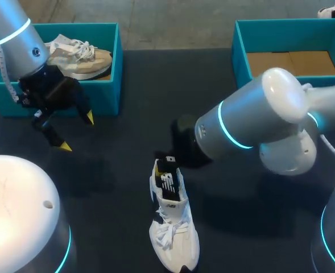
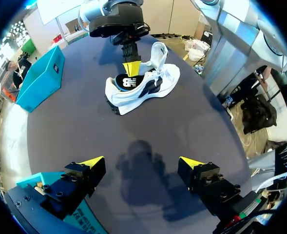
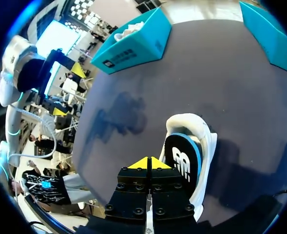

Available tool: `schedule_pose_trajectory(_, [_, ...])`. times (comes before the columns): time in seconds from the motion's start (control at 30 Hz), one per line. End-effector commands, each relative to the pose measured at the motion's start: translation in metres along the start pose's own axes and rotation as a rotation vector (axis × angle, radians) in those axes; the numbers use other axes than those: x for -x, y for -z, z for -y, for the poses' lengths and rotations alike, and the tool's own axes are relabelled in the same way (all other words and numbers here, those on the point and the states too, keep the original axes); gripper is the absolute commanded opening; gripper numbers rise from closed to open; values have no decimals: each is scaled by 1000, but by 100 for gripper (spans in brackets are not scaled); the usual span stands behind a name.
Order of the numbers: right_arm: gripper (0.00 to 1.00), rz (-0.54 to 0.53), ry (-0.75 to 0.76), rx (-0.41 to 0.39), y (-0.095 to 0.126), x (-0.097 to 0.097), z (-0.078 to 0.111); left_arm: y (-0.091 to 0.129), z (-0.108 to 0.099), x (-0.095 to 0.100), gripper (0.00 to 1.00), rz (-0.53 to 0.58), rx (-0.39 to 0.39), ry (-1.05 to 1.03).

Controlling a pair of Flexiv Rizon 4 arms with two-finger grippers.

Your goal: Take the shoe out of the shoebox, open the shoe tongue, remove and reinsert the insole, then place the shoe into the shoebox

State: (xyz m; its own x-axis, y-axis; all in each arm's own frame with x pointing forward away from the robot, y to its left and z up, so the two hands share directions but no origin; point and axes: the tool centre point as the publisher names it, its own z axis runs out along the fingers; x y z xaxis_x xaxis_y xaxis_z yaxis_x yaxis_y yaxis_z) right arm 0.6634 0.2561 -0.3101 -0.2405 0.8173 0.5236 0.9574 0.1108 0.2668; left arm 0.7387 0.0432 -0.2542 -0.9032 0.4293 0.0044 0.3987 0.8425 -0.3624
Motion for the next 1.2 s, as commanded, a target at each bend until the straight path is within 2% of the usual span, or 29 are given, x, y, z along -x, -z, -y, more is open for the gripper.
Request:
schedule_pose_trajectory(0.03, [0,246,0,17,3,-5,5,0,0,-1,100,1,3,0])
schedule_pose_trajectory(0.2, [0,301,27,17,3,-8,9,0,0,-1,100,1,3,0])
schedule_pose_trajectory(0.83, [0,302,73,-31,-11,-3,2,0,0,-1,100,1,3,0])
schedule_pose_trajectory(1.2, [0,365,64,-21,-21,13,-4,0,0,-1,100,1,3,0])
